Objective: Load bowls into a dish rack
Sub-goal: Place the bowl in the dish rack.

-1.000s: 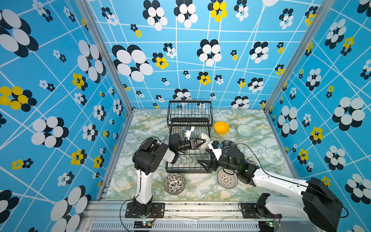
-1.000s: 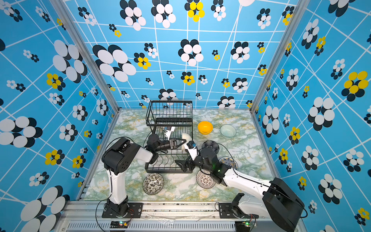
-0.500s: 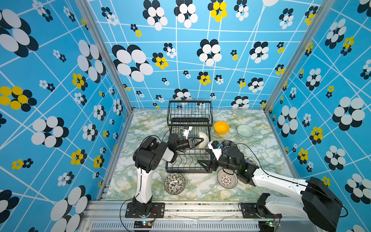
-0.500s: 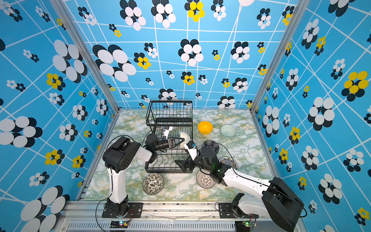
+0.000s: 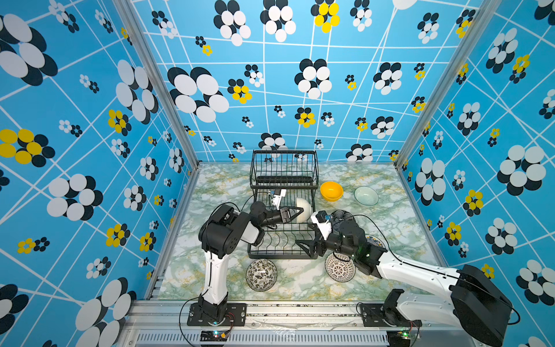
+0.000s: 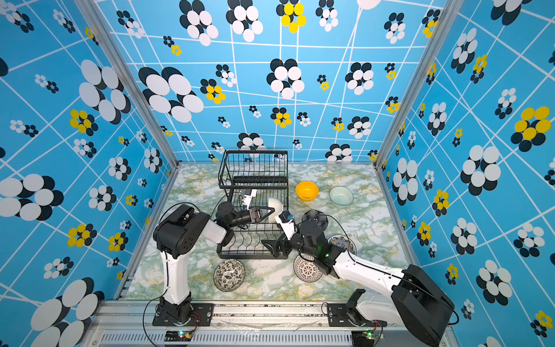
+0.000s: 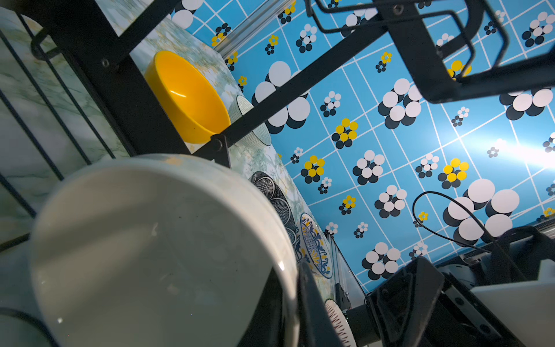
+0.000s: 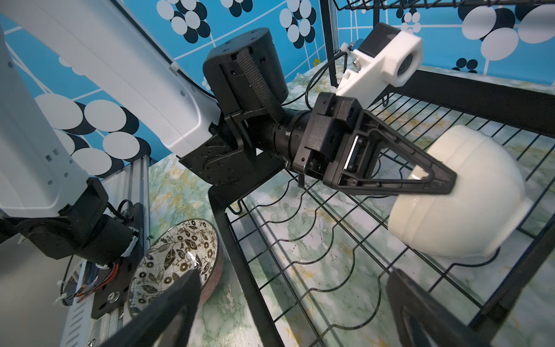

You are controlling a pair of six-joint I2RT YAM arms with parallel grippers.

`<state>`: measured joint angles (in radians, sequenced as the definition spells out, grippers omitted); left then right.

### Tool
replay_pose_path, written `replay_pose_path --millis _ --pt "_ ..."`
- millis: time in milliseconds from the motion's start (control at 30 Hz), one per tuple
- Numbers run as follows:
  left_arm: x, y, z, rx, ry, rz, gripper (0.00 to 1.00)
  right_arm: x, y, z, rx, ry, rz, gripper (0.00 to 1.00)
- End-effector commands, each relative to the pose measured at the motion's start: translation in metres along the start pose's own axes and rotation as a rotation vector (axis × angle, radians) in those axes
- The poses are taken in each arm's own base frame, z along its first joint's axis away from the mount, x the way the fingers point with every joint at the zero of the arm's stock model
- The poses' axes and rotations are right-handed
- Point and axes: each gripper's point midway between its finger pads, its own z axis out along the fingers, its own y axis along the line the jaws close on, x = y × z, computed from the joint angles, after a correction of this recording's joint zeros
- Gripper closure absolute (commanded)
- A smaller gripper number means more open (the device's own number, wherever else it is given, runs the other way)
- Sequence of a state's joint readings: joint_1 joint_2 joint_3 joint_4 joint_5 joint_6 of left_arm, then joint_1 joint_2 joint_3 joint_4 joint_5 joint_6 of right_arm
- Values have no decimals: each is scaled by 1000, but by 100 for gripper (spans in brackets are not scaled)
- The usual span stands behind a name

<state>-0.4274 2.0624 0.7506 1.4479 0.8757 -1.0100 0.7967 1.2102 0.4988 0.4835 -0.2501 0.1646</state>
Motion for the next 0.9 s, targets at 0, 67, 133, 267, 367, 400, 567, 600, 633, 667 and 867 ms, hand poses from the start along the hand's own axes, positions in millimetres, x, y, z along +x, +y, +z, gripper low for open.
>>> replay_pose_path --millis 0,67,133,267,367,400,567,600,633,667,867 --pt "10 11 -8 -39 21 -60 85 -5 2 1 -18 -18 -10 0" --pt "8 9 -8 -37 20 -55 85 -4 2 1 -17 -17 -10 0" --pt "5 8 -9 -36 14 -51 84 -5 2 1 -18 -18 -12 0" --pt "4 6 -9 -33 12 -48 84 -3 1 1 -12 -14 -13 0" --pt "2 3 -9 -30 8 -42 83 -3 2 2 -17 -14 -11 0" --pt "1 2 -9 -29 7 -40 82 -4 2 2 -17 -14 -11 0" --pt "1 0 -10 -27 6 -34 81 -3 2 2 -18 -13 -10 0" --pt "1 -1 -10 -26 5 -33 81 -3 2 2 -19 -12 -11 0" --pt "1 -1 -10 -24 6 -32 81 -3 2 2 -18 -13 -11 0" --pt "0 -2 -10 -22 5 -31 81 -3 2 2 -17 -12 -11 0" --pt "-2 -8 -12 -16 2 -22 79 -3 1 2 -15 -12 -12 0"
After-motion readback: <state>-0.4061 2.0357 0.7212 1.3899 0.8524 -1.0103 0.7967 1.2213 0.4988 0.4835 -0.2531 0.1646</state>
